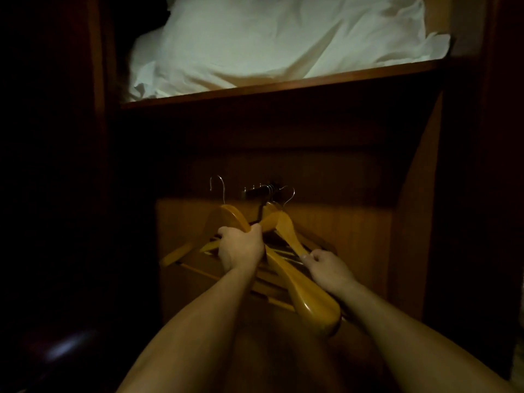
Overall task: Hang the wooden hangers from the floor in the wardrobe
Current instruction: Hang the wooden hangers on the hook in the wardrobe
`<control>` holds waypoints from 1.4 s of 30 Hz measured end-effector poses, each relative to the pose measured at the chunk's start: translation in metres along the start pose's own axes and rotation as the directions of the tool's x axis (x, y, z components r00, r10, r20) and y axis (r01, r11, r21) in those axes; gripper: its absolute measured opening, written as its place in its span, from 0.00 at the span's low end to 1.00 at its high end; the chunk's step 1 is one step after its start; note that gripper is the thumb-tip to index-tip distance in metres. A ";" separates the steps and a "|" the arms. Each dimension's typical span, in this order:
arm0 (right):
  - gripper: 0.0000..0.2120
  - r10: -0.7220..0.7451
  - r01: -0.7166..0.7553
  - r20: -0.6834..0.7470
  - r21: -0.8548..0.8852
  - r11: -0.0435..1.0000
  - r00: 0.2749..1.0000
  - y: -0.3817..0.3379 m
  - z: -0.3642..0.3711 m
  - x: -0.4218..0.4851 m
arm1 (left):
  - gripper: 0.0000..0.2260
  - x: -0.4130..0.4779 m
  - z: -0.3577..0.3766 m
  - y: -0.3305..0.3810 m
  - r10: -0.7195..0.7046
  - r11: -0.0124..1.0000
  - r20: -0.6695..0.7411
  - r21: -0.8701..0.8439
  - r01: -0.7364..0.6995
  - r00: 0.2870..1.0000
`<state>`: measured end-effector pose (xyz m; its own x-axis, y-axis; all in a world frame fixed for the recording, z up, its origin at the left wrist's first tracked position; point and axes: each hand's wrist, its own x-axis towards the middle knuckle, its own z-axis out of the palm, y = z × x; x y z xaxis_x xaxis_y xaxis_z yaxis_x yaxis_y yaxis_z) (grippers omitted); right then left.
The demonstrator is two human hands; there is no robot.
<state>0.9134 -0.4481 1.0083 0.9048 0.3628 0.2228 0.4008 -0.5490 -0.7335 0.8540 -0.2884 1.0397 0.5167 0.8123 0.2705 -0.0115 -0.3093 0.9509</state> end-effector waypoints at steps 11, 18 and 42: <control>0.14 -0.013 0.010 -0.035 -0.094 0.996 0.999 -0.021 0.025 0.093 | 0.23 0.096 0.039 -0.015 -0.039 0.999 0.031 -0.021 0.039 0.999; 0.13 0.000 -0.003 -0.016 -0.151 0.988 1.000 -0.018 0.028 0.129 | 0.22 0.122 0.059 -0.028 -0.077 0.997 0.030 -0.024 0.078 0.997; 0.28 -0.328 0.307 -0.034 -0.276 0.911 0.944 -0.004 0.029 0.148 | 0.23 0.130 0.092 -0.040 -0.136 0.990 0.013 -0.023 0.137 0.991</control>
<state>1.0413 -0.3705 1.0256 0.7274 0.4969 0.4733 0.6824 -0.5968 -0.4221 1.0008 -0.2155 1.0228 0.5245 0.8404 0.1363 0.0391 -0.1838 0.9822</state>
